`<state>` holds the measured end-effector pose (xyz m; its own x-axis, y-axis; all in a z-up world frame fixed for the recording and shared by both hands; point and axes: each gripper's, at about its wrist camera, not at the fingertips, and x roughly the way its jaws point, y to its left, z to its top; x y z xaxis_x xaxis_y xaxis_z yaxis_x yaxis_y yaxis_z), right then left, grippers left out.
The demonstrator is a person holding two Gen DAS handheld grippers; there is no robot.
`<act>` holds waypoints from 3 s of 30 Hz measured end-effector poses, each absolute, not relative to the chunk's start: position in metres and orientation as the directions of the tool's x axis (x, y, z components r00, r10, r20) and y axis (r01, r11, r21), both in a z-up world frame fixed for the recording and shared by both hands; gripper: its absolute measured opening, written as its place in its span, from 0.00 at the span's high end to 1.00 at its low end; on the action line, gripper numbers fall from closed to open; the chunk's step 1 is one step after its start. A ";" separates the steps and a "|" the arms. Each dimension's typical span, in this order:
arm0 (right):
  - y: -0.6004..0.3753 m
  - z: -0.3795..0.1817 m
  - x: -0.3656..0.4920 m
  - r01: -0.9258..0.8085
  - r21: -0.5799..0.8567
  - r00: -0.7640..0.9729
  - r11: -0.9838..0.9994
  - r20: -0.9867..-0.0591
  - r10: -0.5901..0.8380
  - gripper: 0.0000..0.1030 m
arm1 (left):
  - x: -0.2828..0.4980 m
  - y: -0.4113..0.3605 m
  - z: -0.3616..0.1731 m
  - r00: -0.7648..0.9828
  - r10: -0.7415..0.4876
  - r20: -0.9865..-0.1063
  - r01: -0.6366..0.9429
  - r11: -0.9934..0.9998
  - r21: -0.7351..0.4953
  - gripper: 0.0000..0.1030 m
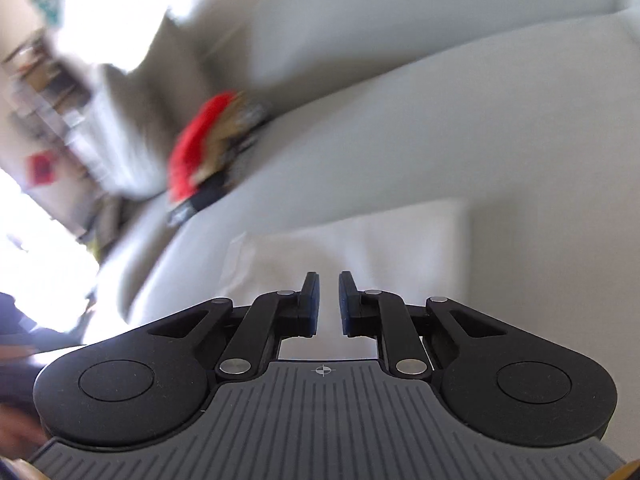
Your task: Fold clothes
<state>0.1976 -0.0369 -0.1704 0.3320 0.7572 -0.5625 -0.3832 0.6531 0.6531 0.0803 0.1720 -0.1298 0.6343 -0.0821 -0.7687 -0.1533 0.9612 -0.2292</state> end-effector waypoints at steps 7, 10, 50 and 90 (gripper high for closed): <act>-0.099 -0.207 0.238 0.037 0.570 0.621 0.821 -0.657 0.428 0.97 | 0.075 0.209 -0.163 0.607 -0.048 -0.793 -0.268 0.927 -0.262 0.92; -0.134 -0.194 0.227 0.142 0.541 0.669 0.829 -0.670 0.322 0.90 | 0.075 0.210 -0.162 0.613 -0.048 -0.789 -0.266 0.927 -0.263 0.91; -0.076 -0.137 0.003 -0.365 0.239 0.385 0.900 -0.841 0.380 0.60 | -0.006 0.095 -0.167 0.486 -0.016 -0.874 -0.093 0.993 -0.070 0.78; -0.140 -0.144 0.063 0.002 0.704 0.440 0.711 -0.639 0.631 0.27 | 0.012 0.271 -0.131 0.681 -0.200 -0.704 -0.353 0.753 -0.555 0.21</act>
